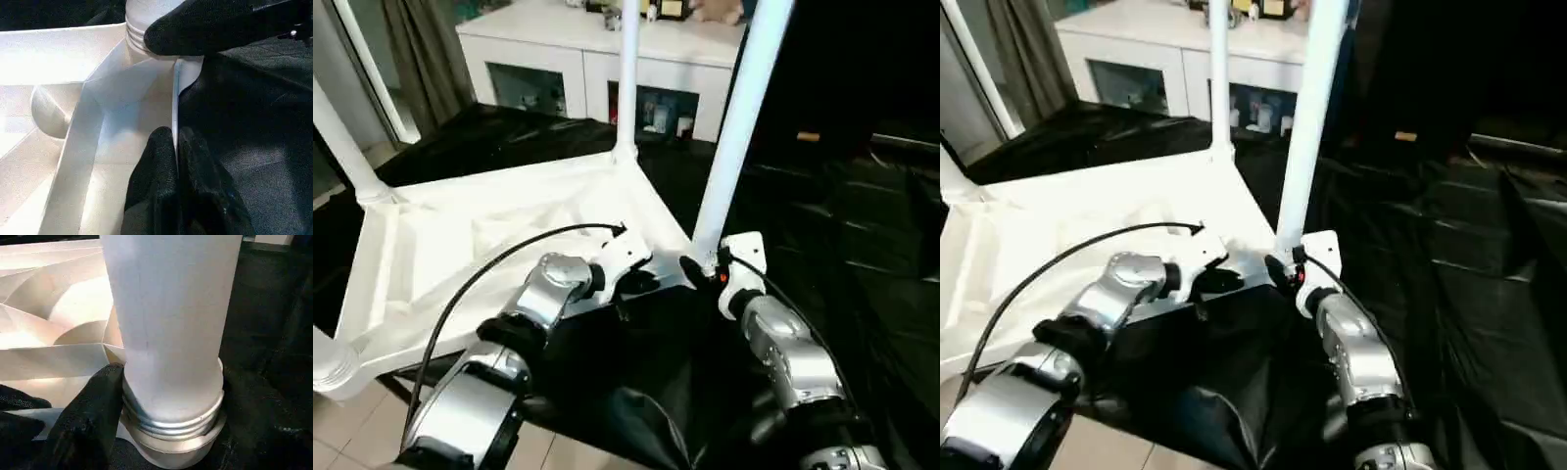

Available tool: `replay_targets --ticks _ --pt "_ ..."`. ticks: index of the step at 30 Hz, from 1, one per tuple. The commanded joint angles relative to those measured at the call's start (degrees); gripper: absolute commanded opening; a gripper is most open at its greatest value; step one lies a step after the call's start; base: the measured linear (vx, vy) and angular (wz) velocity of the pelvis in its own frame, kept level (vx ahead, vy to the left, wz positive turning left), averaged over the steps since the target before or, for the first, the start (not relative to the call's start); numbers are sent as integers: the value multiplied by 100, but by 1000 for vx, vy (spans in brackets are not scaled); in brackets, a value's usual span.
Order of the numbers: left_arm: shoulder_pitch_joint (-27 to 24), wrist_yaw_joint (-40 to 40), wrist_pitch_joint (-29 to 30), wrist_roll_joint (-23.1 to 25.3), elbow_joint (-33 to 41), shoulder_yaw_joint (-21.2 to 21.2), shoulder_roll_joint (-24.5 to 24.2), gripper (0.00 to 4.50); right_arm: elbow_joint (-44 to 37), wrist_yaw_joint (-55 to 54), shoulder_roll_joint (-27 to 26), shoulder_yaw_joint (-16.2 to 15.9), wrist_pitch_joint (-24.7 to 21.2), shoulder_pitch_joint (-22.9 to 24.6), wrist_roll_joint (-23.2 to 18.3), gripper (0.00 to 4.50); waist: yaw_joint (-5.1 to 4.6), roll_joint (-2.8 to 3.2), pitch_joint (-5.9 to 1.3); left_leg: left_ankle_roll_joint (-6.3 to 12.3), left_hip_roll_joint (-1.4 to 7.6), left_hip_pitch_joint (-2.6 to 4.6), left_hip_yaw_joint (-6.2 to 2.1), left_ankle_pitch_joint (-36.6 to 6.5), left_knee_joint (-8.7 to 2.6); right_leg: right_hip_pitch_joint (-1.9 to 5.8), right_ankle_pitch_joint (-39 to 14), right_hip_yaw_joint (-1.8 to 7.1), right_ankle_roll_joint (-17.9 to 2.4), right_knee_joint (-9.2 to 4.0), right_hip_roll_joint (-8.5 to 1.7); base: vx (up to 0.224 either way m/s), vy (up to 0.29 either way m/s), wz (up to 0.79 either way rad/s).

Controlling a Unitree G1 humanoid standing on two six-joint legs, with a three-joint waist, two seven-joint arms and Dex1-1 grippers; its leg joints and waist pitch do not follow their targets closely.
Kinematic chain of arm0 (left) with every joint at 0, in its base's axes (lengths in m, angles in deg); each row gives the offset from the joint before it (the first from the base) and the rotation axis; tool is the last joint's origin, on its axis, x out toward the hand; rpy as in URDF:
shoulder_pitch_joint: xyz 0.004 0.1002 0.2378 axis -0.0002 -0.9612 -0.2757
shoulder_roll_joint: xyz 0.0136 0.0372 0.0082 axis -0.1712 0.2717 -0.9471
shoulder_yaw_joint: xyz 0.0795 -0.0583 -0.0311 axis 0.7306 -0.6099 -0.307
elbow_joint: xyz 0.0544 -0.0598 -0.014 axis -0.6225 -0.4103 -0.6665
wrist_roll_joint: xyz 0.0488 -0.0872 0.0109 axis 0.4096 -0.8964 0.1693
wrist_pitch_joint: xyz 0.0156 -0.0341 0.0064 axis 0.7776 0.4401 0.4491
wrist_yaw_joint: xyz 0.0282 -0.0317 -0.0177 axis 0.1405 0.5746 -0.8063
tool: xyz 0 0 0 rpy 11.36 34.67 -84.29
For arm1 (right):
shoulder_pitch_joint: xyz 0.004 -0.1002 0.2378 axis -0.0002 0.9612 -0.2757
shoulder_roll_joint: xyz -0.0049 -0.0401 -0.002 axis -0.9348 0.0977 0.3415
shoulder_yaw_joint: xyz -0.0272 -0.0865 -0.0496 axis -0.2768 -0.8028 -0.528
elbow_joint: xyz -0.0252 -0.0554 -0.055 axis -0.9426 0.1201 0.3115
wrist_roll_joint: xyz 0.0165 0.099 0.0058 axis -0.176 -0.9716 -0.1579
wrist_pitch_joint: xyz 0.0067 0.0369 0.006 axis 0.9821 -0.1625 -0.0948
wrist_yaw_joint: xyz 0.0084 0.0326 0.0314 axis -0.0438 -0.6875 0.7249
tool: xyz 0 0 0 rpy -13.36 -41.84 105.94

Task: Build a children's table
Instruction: Rotate leg to tighten

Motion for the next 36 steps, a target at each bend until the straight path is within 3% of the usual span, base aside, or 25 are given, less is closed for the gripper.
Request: replay_targets --ticks 1,5,9,11,13,19,21,23,25,27,31,34,36 --pt "62 -531 -36 -28 -216 -35 168 0 45 316 -248 -306 -54 112 -99 340 -51 -67 -222 4 285 92 -227 -2630 -485 25 -3079 154 -662 -526 -318 0 0 0" --pt "29 -262 -145 -13 -191 -10 20 0 -159 613 -26 -323 -18 127 -103 375 -39 -82 -220 75 286 68 -211 -2556 -481 40 -3035 172 -748 -512 -337 0 0 0" --pt "-76 358 -369 -108 -49 -9 -246 0 -504 1687 701 -602 -26 143 -109 387 -11 -109 -222 138 293 57 -209 -2416 -472 75 -3055 167 -704 -517 -340 0 0 0" --pt "-155 795 -535 -188 53 -9 -404 0 -724 2381 1124 -684 -64 177 -251 387 -14 -126 -224 235 302 -5 -202 -2256 -471 115 -2821 183 -798 -474 -354 0 0 0" --pt "-245 1313 -575 -309 196 -3 -585 0 -906 3056 1576 -749 -67 209 -341 387 -4 -117 -234 293 310 -5 -184 -2088 -460 127 -2622 190 -885 -453 -353 0 0 0" --pt "-440 2354 -616 -559 620 105 -929 0 -956 3787 2067 -858 -96 169 -389 387 76 -106 -293 423 352 21 -109 -1475 -399 134 -1483 195 -1426 -302 -338 18 -5 1" --pt "-464 2443 -558 -613 702 88 -959 0 -947 3915 2131 -940 -121 154 -384 387 113 -118 -346 540 351 -18 -91 -982 -348 176 -734 187 -1600 -191 -320 27 -7 2" --pt "-478 2460 -539 -629 731 84 -968 0 -946 4004 2149 -1024 -133 156 -347 387 200 -104 -366 815 338 -61 -64 -415 -269 157 202 183 -1788 -72 -312 0 0 0" --pt "-495 2488 -540 -634 752 87 -968 0 -924 4004 2131 -1065 -110 151 -318 387 225 -106 -344 859 332 -70 -61 -548 -275 165 -27 162 -1762 -98 -330 0 0 0" --pt "-541 2571 -537 -671 819 85 -954 0 -911 3982 2055 -1058 -103 145 -335 387 219 -102 -314 673 346 -58 -72 -909 -311 157 -777 154 -1622 -175 -330 0 0 0" --pt "-599 2640 -463 -689 936 85 -935 0 -885 3968 1900 -962 -93 134 -488 387 192 -89 -292 397 363 -32 -93 -1266 -364 137 -1411 164 -1443 -236 -328 0 0 0" --pt "-600 2681 -438 -705 941 72 -938 0 -876 3984 1826 -916 -116 120 -594 387 189 -68 -297 325 362 -8 -90 -1331 -368 127 -1348 177 -1434 -246 -320 0 0 0" --pt "-591 2683 -441 -705 930 65 -950 0 -877 3992 1778 -900 -138 108 -644 387 192 -54 -304 331 359 -28 -97 -1252 -368 143 -1184 171 -1462 -217 -317 0 0 0"
